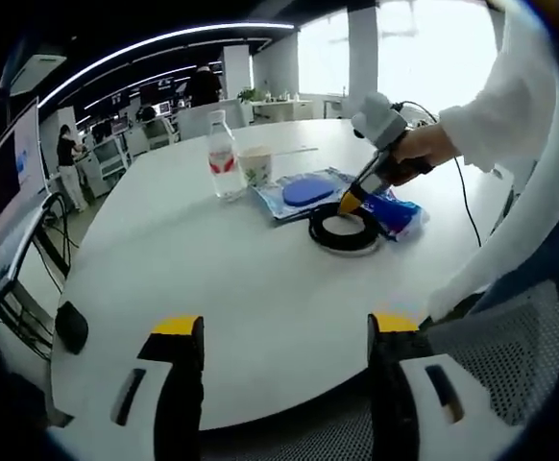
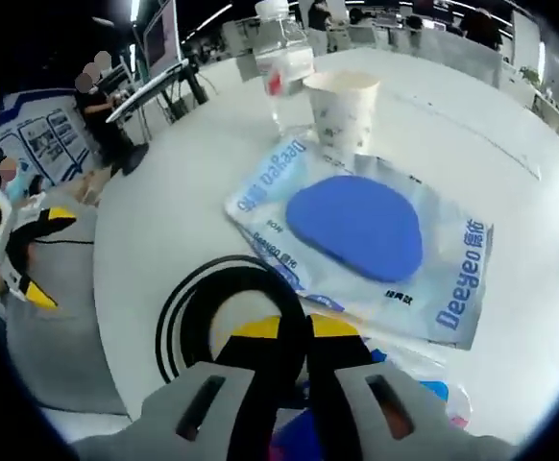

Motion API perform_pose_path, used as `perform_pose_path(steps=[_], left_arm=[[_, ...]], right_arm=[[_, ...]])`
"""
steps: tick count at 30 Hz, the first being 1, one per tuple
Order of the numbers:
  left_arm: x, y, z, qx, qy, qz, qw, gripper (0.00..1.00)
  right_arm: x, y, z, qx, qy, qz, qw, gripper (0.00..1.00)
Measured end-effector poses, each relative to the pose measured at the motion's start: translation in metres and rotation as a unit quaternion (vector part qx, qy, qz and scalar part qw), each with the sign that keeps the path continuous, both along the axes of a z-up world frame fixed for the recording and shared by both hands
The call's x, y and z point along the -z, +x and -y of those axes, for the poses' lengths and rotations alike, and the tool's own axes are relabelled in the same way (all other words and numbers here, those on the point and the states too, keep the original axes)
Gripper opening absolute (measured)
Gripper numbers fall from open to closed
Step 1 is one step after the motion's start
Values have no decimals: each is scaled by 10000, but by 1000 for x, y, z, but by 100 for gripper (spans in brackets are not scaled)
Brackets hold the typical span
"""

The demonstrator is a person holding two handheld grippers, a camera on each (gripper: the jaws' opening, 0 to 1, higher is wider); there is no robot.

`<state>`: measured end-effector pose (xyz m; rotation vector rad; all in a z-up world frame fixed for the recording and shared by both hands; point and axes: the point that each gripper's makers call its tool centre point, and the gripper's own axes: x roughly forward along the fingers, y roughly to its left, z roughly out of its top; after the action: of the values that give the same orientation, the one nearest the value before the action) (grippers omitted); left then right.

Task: Arrange the tabletop items into an orderly group along one side of the table until the central work area is clear of visible clutter.

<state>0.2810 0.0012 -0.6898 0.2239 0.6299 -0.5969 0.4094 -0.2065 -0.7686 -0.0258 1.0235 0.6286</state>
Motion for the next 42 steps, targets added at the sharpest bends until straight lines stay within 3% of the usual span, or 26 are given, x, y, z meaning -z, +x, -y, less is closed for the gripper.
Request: perform_pose_path(steps=[3, 7, 16, 22, 33, 42], left_arm=[[1, 0, -1, -2, 23, -9, 10000, 70], [1, 0, -1, -9, 38, -8, 10000, 70], [4, -3, 2, 118, 130, -55, 9998, 69], [4, -4, 3, 172, 147, -68, 9997, 69], [7, -6, 4, 217, 193, -85, 9995, 68], [13, -6, 0, 188, 359, -164, 9990, 67]], right_arm=[[-3, -5, -4, 309, 333, -250, 9987, 4], [-11, -9, -10, 582, 676, -320, 9955, 3], [-43, -11, -10, 1121, 1293, -206, 9850, 1], [-62, -11, -7, 1526, 1764, -210, 9722, 1], [-80, -8, 29, 2064, 2083, -142, 9559, 1], [-91, -3, 95, 2704, 2266, 46, 9357, 2]])
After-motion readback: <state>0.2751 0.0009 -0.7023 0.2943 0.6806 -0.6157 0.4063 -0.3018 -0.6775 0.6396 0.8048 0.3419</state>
